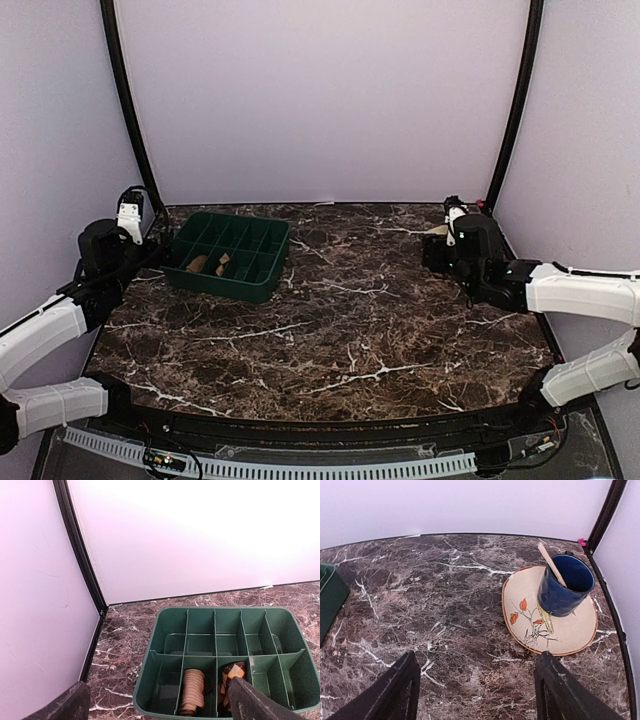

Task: Roll the socks
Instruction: Reset both arms

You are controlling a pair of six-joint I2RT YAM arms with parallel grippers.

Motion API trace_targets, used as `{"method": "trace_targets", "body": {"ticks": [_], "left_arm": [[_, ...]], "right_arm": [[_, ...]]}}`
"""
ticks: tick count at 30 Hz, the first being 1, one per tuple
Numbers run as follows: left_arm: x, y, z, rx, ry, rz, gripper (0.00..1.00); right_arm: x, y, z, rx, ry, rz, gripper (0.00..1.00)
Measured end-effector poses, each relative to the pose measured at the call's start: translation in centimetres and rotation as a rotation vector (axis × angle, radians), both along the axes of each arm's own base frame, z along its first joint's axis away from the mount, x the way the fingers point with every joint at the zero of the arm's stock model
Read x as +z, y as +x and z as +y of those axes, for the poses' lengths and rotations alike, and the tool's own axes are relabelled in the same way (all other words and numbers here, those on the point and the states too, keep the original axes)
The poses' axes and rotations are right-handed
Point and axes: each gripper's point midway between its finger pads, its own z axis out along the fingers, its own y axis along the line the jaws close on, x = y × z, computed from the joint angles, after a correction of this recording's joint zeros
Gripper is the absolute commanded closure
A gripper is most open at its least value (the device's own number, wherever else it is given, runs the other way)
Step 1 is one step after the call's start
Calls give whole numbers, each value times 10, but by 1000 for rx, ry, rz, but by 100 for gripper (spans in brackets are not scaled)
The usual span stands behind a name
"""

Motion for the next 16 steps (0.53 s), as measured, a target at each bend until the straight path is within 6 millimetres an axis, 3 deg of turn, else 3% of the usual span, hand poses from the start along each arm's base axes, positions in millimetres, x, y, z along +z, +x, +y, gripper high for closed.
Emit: {"method": "trace_targets", "body": {"ticks": [6, 16], "left_arm": [[14, 3, 1, 3, -5, -59, 1], [17, 3, 2, 5, -9, -76, 1]], "right_arm": [[-8, -7, -18, -77, -2, 20, 21], [-14, -13, -29, -123, 1, 24, 21]]}}
